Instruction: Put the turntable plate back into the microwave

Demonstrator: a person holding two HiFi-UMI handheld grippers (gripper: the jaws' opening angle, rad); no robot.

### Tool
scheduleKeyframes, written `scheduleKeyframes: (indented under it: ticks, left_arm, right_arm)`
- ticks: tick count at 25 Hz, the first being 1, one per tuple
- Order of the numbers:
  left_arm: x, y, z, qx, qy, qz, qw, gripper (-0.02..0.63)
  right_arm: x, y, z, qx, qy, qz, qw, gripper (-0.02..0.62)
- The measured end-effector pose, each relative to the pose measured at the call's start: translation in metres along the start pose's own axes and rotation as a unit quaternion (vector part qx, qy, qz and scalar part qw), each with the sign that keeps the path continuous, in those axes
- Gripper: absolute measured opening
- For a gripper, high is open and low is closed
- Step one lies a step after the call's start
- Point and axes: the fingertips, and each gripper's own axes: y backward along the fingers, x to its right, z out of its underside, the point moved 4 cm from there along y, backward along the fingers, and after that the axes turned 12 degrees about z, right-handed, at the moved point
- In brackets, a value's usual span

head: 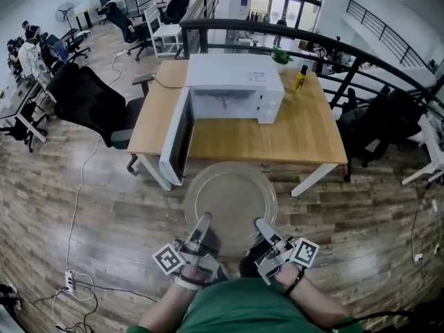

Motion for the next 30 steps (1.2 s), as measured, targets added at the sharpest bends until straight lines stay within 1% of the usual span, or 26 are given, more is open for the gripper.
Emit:
scheduleKeyframes:
  ticks: [4, 8, 14, 23, 30]
  left_arm:
    - [-0.016, -0.016, -0.007, 0.004, 0.001, -0.005, 1.0, 0.035]
    - [-0.032, -0.037, -0.015, 0.011, -0.007, -0.014, 0.9998, 0.035]
    - [-0.057, -0.087, -0.025, 0.03, -0.023, -0.019, 0.9991, 0.035]
    - [-0.089, -0.145, -0.025, 0.054, -0.037, -0.034, 0.9973, 0.035]
    - [-0.104, -0.187, -0.02, 0.057, -0.059, -0.027, 0.9962, 0.035]
  right_arm:
    - [0.008, -0.016, -0.018, -0.003, -0.004, 0.003, 1.0, 0.041]
    - [0.013, -0.036, -0.041, -0.014, -0.011, -0.004, 1.0, 0.041]
    - [0.015, -0.074, -0.097, -0.041, -0.011, -0.016, 0.999, 0.041]
    - [0.018, -0.106, -0.164, -0.071, -0.018, -0.016, 0.997, 0.041]
    - [0.018, -0.122, -0.21, -0.084, -0.016, -0.03, 0.996, 0.041]
